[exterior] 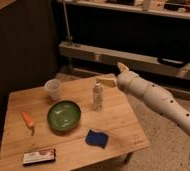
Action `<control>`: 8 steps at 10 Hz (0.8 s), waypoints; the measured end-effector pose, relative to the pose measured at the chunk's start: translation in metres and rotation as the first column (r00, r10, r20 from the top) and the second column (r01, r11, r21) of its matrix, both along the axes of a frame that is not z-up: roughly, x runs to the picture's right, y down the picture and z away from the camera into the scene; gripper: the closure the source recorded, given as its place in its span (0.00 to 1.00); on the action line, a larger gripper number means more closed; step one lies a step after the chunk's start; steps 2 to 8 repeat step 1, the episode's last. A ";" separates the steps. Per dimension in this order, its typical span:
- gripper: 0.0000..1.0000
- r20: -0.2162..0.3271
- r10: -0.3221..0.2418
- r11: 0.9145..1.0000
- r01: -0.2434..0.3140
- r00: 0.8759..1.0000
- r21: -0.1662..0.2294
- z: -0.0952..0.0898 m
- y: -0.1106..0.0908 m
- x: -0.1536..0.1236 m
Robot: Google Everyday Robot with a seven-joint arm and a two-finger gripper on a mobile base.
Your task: Stand the bottle upright
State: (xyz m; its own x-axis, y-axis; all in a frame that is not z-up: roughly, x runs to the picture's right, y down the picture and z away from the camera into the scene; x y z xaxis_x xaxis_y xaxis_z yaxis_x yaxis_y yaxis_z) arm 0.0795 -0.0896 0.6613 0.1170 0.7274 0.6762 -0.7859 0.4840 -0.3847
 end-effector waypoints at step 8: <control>0.20 0.000 0.000 1.000 0.000 1.000 0.000 0.000 0.000 0.000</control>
